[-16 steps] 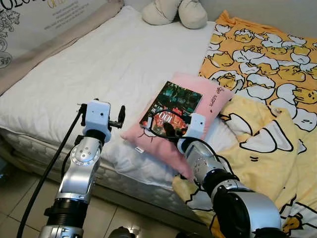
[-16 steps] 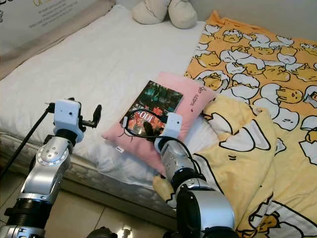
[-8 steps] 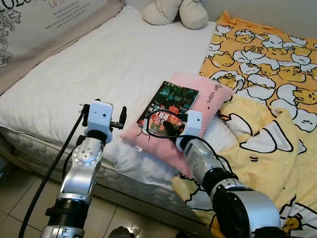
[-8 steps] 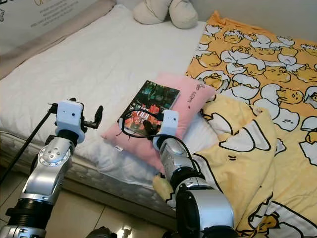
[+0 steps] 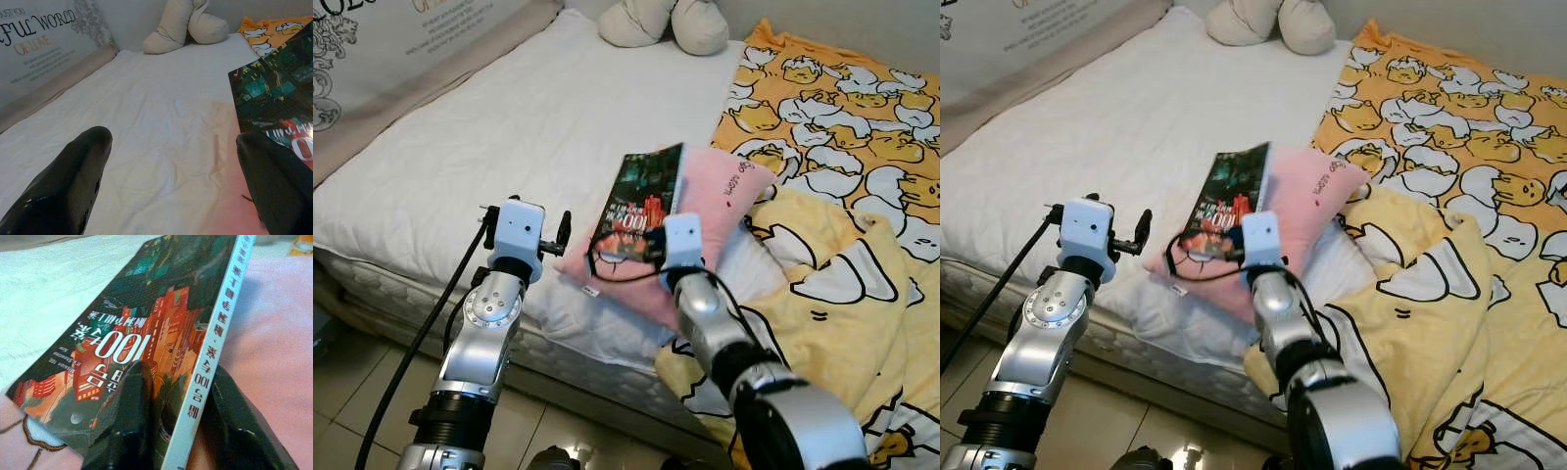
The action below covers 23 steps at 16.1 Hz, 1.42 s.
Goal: Clean up the room
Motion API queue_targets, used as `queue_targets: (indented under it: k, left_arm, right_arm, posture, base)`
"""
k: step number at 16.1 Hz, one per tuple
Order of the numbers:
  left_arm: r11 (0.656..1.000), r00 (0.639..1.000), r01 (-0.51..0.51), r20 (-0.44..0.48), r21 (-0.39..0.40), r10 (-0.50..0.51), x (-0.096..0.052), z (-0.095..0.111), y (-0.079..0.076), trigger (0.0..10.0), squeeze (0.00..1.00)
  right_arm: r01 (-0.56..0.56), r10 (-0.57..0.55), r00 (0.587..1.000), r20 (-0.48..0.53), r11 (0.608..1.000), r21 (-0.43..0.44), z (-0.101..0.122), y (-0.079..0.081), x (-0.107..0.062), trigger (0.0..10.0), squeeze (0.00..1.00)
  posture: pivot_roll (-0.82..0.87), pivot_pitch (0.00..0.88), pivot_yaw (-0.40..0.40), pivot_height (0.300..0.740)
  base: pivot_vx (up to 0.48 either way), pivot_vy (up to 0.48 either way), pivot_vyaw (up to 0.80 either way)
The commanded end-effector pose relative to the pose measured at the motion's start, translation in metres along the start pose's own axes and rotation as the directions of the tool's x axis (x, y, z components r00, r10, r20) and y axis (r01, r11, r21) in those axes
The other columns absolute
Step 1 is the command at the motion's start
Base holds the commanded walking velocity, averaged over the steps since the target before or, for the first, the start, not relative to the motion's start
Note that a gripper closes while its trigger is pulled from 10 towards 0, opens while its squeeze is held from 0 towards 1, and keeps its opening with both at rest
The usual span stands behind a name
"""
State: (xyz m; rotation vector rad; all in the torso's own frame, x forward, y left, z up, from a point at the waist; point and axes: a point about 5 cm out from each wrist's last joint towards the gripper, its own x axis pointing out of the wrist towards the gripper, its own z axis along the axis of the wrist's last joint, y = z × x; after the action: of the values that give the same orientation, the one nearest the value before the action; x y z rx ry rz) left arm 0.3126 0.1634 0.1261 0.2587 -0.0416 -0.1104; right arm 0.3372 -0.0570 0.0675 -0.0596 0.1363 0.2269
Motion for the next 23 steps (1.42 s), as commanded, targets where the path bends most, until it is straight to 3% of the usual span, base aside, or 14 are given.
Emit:
queue_targets:
  k: [1,3,5,7,11,15,17,19,20,21,22,23]
  left_arm:
    - [1.0,1.0,0.018,0.015,0.011,-0.018,0.003,0.003,-0.004,10.0,0.0]
    - [1.0,1.0,0.022,0.013,0.013,-0.022,0.003,0.002,-0.005,10.0,0.0]
    - [0.999,1.0,0.023,0.002,0.037,-0.023,0.005,0.001,-0.006,10.0,0.0]
    - [1.0,1.0,0.004,-0.001,0.01,-0.004,0.012,0.001,-0.006,10.0,0.0]
    - [1.0,1.0,0.022,0.0,-0.017,-0.022,0.027,0.004,-0.017,10.0,0.0]
    - [0.998,0.999,0.051,0.001,-0.027,-0.051,0.031,0.004,-0.027,10.0,0.0]
    - [0.998,0.998,0.061,-0.001,-0.025,-0.061,0.031,0.0,-0.029,10.0,0.0]
    - [0.998,0.998,0.064,-0.004,-0.023,-0.064,0.029,-0.002,-0.028,10.0,0.0]
    - [0.998,0.998,0.064,-0.005,-0.022,-0.065,0.029,-0.003,-0.028,10.0,0.0]
    - [0.998,0.998,0.065,-0.006,-0.019,-0.065,0.029,-0.003,-0.027,10.0,0.0]
    - [0.998,0.998,0.066,-0.005,-0.016,-0.066,0.03,-0.003,-0.026,10.0,0.0]
    - [0.998,0.998,0.067,-0.004,-0.015,-0.067,0.03,-0.003,-0.026,10.0,0.0]
  right_arm:
    - [0.014,-0.011,0.998,0.061,0.999,-0.05,0.005,-0.001,-0.001,0.0,0.0]
    - [0.039,-0.037,0.995,0.094,0.999,-0.012,0.009,-0.003,-0.001,0.0,0.0]
    - [0.004,-0.04,0.991,0.129,0.964,0.265,0.023,-0.004,0.005,0.0,0.0]
    - [-0.043,-0.038,0.951,0.306,0.966,0.256,0.061,-0.014,0.009,0.0,0.0]
    - [-0.068,-0.034,0.897,0.441,0.975,0.213,0.089,-0.034,0.005,0.0,0.0]
    - [-0.053,-0.042,0.938,0.344,0.964,0.261,0.06,-0.039,-0.003,0.0,0.0]
    - [0.002,-0.063,0.988,0.138,0.914,0.405,0.012,-0.045,-0.012,0.0,0.0]
    - [0.099,-0.062,0.994,-0.087,0.836,0.54,-0.035,-0.05,-0.025,0.0,0.0]
    - [0.102,-0.05,0.993,-0.107,0.824,0.558,-0.039,-0.049,-0.026,0.0,0.0]
    - [0.118,-0.032,0.988,-0.149,0.781,0.613,-0.045,-0.048,-0.027,0.0,0.0]
    - [0.143,-0.033,0.983,-0.181,0.758,0.636,-0.049,-0.05,-0.028,0.0,0.36]
    - [0.153,-0.034,0.98,-0.196,0.757,0.636,-0.05,-0.051,-0.028,6.4,0.95]
  posture:
    - [0.27,0.048,-0.017,0.74]
    - [0.27,0.047,-0.014,0.74]
    - [0.26,0.033,-0.014,0.74]
    - [0.23,0.0,-0.017,0.74]
    - [0.17,0.0,-0.006,0.74]
    - [0.16,0.0,0.0,0.74]
    - [0.16,0.0,0.001,0.74]
    - [0.17,0.0,0.001,0.74]
    - [0.17,0.0,0.001,0.74]
    - [0.17,0.0,0.002,0.74]
    - [0.17,0.0,0.003,0.74]
    - [0.17,0.0,0.003,0.74]
  base:
    - [0.0,0.0,0.0]
    - [0.0,0.0,0.0]
    - [0.0,0.0,0.0]
    - [0.0,0.0,0.0]
    - [0.0,0.0,0.0]
    - [0.0,0.0,0.0]
    - [0.0,0.0,0.0]
    - [0.0,0.0,0.0]
    - [0.0,0.0,0.0]
    - [0.0,0.0,0.0]
    - [0.0,0.0,0.0]
    - [0.0,0.0,0.0]
